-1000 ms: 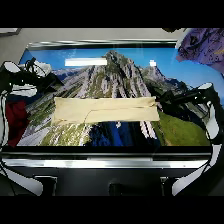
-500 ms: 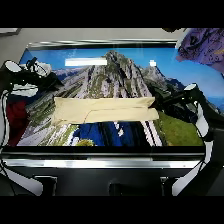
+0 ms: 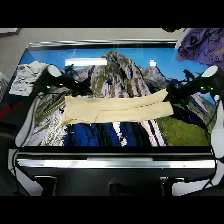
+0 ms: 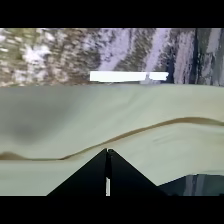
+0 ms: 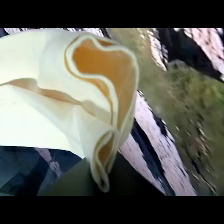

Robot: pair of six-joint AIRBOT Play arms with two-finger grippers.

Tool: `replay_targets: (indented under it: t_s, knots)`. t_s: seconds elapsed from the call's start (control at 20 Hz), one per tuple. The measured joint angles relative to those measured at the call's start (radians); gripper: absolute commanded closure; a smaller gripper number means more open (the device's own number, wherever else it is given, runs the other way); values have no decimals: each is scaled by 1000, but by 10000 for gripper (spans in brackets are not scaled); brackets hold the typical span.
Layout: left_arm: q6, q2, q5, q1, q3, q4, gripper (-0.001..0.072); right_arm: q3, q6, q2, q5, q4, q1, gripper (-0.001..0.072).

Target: Fold the clothes and pants, and hang the long-sleeved shirts on hangers.

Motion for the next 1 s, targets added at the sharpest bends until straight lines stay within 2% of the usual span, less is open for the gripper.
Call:
replay_targets:
  t_s: [0.25,0.6,0.75,1.0]
  knots:
    - [-34,-89,166,-237,0,-142,688,2,83,161,84,-135,0,689]
    - [-43,-211,394,-464,0,-446,688,4,140,298,134,-182,0,689]
    - [-43,-248,459,-520,1,-541,688,4,148,328,146,-183,0,688]
    - [-25,-268,476,-533,1,-619,688,4,151,343,148,-186,0,688]
